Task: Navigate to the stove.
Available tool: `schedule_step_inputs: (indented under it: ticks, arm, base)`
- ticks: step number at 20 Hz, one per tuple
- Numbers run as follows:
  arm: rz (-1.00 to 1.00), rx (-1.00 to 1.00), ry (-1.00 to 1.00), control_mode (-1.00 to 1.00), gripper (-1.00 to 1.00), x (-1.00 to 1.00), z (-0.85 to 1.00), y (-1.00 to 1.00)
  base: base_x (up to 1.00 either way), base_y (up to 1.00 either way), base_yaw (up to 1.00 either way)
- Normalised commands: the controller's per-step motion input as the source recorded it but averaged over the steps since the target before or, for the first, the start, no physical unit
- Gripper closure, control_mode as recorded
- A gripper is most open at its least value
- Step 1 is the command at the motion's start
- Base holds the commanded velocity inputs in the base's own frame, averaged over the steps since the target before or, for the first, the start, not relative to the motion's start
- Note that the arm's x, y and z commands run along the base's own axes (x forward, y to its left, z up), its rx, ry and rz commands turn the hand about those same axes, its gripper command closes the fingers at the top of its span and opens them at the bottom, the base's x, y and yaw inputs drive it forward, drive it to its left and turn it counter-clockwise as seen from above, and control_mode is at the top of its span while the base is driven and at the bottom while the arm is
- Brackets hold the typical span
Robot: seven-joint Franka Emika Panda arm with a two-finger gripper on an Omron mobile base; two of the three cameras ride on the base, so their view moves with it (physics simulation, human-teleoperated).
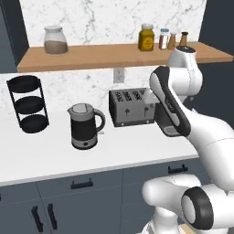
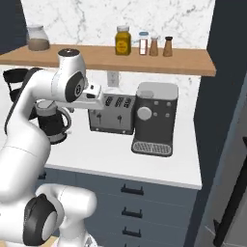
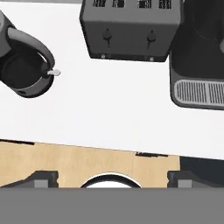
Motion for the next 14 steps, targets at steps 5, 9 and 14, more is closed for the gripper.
schedule_step_inputs:
  ticks: [5, 9, 14]
  arm:
    - [0.00, 0.00, 0.00, 1.00, -1.00, 0.00, 0.00, 0.00]
    - [0.00, 0.00, 0.00, 1.00, -1.00, 0.00, 0.00, 0.00]
    - [0.00, 0.00, 0.00, 1.00, -1.00, 0.00, 0.00, 0.00]
  base:
    - [-0.13, 1.00, 0.01]
    - [-0.13, 1.00, 0.09]
    - [-0.15, 1.00, 0.11]
